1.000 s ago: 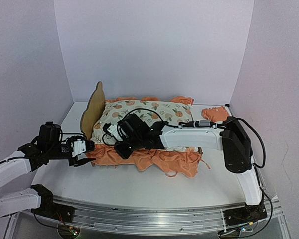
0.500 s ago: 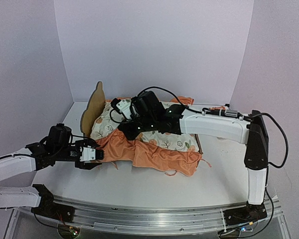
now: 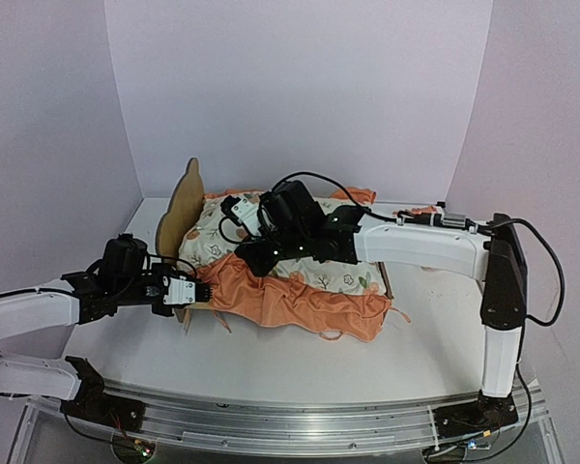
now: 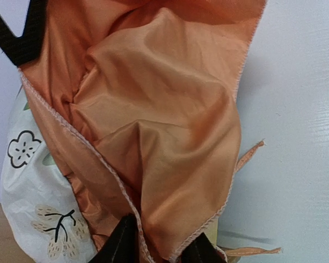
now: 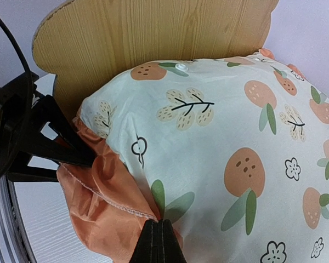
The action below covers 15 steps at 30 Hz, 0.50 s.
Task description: Set up the pet bed
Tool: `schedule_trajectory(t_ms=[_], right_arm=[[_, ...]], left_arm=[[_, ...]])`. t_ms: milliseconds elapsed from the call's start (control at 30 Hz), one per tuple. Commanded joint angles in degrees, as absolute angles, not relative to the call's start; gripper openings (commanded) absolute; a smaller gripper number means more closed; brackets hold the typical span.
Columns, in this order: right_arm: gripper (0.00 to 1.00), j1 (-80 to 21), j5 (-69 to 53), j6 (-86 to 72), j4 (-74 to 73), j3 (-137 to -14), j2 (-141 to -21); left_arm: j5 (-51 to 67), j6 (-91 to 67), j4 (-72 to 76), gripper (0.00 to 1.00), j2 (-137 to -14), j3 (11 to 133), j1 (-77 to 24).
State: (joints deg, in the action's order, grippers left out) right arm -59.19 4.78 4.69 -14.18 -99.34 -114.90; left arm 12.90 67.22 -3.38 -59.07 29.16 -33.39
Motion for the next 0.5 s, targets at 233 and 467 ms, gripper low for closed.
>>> schedule_trajectory(t_ms=[233,467], right_arm=[[0.0,-58.5,4.2,2.8,-12.6,-98.8,-111.8],[0.3,-59.1,3.5,-3.3,-12.4,-96.6,-109.2]], left_arm=[[16.0,62.5,-3.6,0.0,-58.6,34.6,-33.3],[13.6,53.5,-2.0,0.0,-61.1,38.3,-33.3]])
